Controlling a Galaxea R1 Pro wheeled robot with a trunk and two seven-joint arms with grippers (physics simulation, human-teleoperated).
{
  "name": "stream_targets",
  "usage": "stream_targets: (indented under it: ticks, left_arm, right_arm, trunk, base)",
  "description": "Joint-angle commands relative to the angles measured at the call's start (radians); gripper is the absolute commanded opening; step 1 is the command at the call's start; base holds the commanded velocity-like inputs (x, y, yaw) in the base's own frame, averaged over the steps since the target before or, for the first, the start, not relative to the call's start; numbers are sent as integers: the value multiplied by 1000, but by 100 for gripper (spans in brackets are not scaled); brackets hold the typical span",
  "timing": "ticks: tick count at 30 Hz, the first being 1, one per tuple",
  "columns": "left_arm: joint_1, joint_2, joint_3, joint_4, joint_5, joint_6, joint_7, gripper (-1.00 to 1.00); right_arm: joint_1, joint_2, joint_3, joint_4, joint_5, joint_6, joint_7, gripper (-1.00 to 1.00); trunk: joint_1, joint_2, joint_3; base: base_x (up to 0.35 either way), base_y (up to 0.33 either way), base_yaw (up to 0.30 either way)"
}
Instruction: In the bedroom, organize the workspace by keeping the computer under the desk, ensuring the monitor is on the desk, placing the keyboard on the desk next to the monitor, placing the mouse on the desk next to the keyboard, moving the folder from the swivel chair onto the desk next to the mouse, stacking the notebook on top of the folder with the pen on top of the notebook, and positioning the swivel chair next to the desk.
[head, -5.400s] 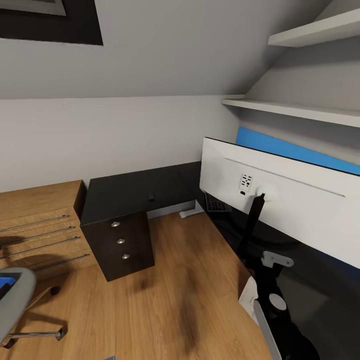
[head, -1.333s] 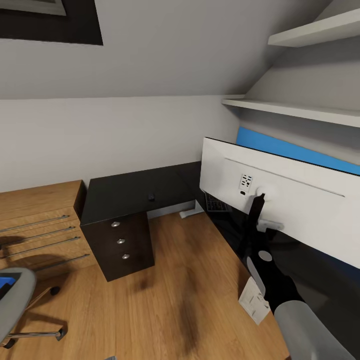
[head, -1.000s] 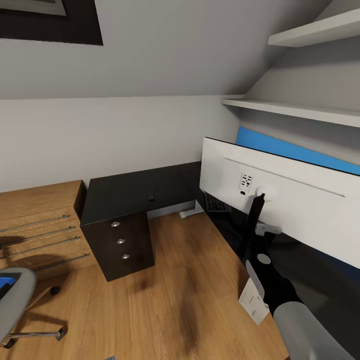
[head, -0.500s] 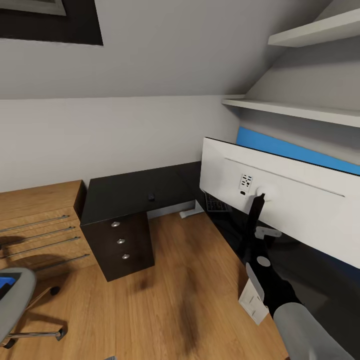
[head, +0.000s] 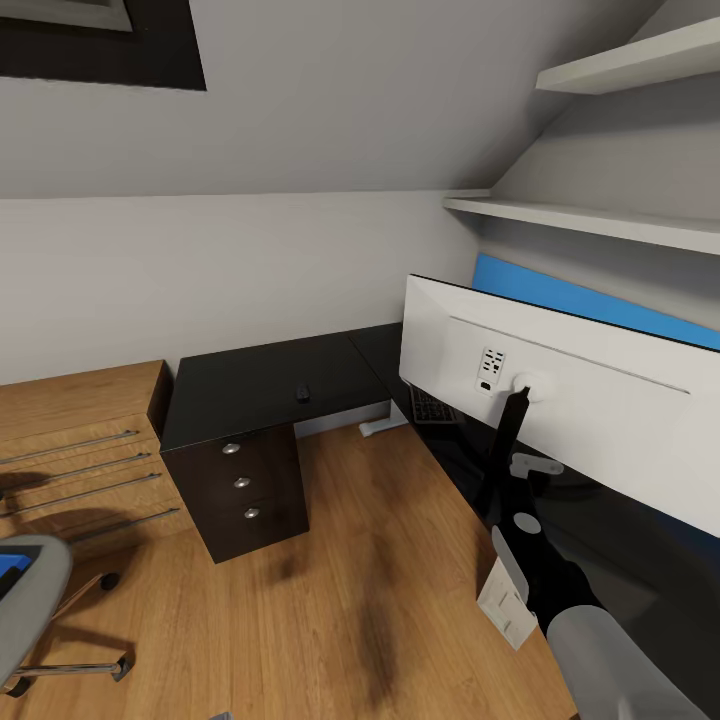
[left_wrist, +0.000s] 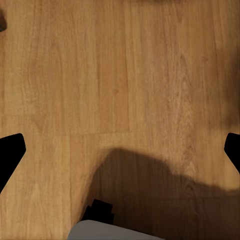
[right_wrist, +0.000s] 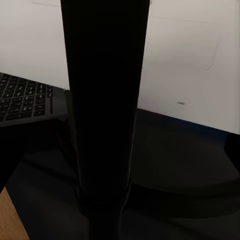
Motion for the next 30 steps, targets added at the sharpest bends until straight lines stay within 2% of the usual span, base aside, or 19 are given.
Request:
stream_targets:
  ticks: [1,30]
  left_arm:
    - [-1,0,-3,0,4,-3,3,100]
    - [-1,0,-4,0,4,-3,3,100]
  right_arm:
    - [-1,0,1,1,-4,-4,-2,100]
    - [-1,0,0,1,-3,-6,-6,100]
  trunk:
    - [0,-1,-1]
    - [0,-1,-1]
  base:
    - [0,0,0]
    - [48,0,0]
